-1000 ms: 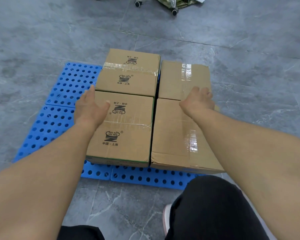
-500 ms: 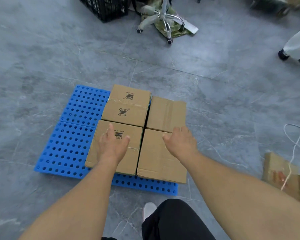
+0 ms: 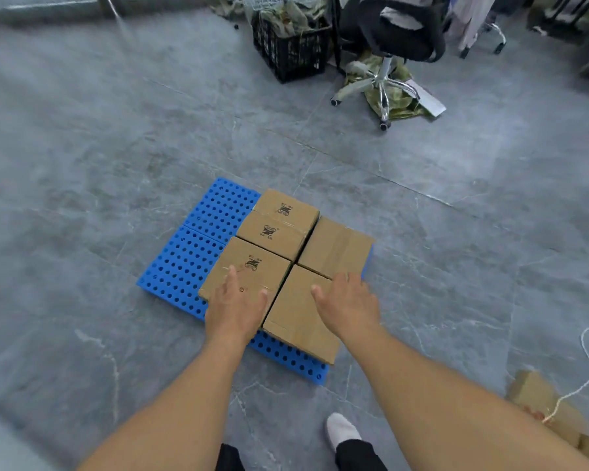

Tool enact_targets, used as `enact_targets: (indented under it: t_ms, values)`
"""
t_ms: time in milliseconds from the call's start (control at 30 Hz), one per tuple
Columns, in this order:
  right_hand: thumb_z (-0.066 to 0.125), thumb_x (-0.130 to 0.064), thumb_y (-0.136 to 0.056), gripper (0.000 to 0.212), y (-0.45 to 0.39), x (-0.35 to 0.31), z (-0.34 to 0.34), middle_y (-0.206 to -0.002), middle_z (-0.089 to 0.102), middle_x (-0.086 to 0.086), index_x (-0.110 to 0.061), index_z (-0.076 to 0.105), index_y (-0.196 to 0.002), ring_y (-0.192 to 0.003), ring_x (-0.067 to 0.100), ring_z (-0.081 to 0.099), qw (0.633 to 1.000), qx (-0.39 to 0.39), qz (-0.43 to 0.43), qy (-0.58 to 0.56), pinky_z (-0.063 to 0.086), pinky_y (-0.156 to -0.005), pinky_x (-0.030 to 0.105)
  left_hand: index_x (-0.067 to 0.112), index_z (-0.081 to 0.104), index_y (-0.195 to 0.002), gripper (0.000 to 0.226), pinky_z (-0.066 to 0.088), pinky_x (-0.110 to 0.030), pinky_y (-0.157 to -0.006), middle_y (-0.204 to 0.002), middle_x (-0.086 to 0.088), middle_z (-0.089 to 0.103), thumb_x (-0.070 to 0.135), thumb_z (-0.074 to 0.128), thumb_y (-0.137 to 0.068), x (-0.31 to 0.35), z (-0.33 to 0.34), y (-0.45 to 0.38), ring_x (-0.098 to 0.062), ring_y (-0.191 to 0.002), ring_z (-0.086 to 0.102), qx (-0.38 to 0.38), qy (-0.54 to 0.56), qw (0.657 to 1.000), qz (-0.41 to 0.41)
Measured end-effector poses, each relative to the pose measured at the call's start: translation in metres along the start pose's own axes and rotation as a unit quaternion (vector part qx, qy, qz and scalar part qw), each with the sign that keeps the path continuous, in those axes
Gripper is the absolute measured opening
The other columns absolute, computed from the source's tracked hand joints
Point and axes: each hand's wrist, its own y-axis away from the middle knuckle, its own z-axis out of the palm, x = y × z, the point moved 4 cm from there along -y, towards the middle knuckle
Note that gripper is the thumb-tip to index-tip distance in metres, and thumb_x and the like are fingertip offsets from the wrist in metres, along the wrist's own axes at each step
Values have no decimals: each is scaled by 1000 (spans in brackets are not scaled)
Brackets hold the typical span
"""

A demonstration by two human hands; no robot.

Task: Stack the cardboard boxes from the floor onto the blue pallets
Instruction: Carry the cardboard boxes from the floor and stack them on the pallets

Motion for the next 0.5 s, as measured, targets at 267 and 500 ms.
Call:
enact_targets:
  t_ms: [267, 500]
  values:
    - [34, -54, -93, 52, 45, 8, -25, -121, 49, 8, -12, 47, -121, -111, 26, 47, 983, -26, -166, 74, 41, -89, 39, 23, 6, -150, 78, 22, -43, -112, -157, -2, 12, 47, 49, -89, -24, 7, 110, -23, -143, 14, 91, 71, 983, -141]
    - [38, -47, -92, 49, 102, -23, -25, -130, 44, 10, -12, 46, -125, -116, 27, 44, 949, -49, -291, 111, 40, -93, 39, 24, 5, -149, 81, 22, -40, -112, -155, -5, 20, 50, 51, -87, -45, -7, 179, -25, -141, 21, 184, 144, 952, -196]
